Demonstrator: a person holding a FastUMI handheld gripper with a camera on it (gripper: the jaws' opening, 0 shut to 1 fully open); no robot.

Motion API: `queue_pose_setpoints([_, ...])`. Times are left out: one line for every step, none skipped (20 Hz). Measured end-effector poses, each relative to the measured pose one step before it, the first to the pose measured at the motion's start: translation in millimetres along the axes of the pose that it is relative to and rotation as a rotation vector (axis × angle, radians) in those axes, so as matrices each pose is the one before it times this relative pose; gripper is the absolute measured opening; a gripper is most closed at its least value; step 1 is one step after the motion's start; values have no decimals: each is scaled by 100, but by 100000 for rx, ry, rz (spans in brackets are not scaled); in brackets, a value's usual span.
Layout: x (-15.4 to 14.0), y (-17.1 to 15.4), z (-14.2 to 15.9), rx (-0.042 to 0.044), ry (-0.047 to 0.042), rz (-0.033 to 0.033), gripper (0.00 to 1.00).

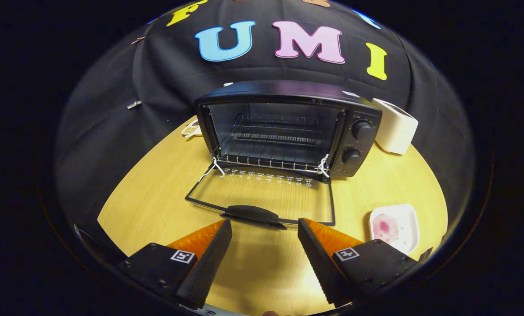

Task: Open the toaster oven, put the food inside, and close the toaster oven door.

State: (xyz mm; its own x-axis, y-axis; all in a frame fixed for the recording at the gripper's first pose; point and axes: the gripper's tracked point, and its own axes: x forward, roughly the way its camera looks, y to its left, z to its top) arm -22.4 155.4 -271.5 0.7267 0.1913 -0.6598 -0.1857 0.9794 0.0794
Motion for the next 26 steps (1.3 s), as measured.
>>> queue_pose_setpoints([-836,-874,344,-851,-1165,553,99])
queue_pose_setpoints([-880,-1118,375,-490,-849,360,99])
queue_pose_setpoints([-869,-1128,270,0,-713,349,99])
queue_pose_setpoints([-779,-1237,369,-75,-700,292,99])
queue_pose_setpoints([-731,-1441,300,-93,-585,-332,99])
queue_pose_setpoints([-575,-1485,381,-4,-540,-552,99])
queue_pose_setpoints([-378,-1480,234,334,-618,-495,99])
queue_pose_setpoints([-406,-1545,239,727,-170,-633,99])
queue_pose_setpoints([-350,-1555,164,624,-371,-800,99])
queue_pose_setpoints([-208,-1644,220,427,49,-812,99])
queue_pose_setpoints([-95,-1375,195,376,168,-302,99])
queue_pose_setpoints([-76,-1484,298,390,9,-325,99])
queue_pose_setpoints([-130,-1413,220,905,52,88,99])
queue_pose_setpoints([-28,-1285,195,1294,404,572,99])
queue_pose_setpoints([43,-1502,-22,1279,760,-128,99])
queue_pose_setpoints([48,-1553,-2,1121,665,-576,99])
queue_pose_setpoints([34,-1557,-63,1026,582,-773,99])
queue_pose_setpoints([175,-1537,-132,804,753,-1004,99])
queue_pose_setpoints([228,-1444,-246,377,1019,-942,99])
queue_pose_setpoints([293,-1500,-215,298,1308,-885,99])
queue_pose_setpoints([282,-1224,-416,399,1772,-98,99])
queue_pose_setpoints([395,-1133,-410,507,2031,56,99])
queue_pose_setpoints([282,-1167,-391,759,2022,-323,99])
queue_pose_setpoints([548,-1061,-491,886,2213,-470,99])
queue_pose_setpoints([609,-953,-928,618,3502,-591,99])
queue_pose_setpoints([681,-614,-1099,860,4369,483,99])
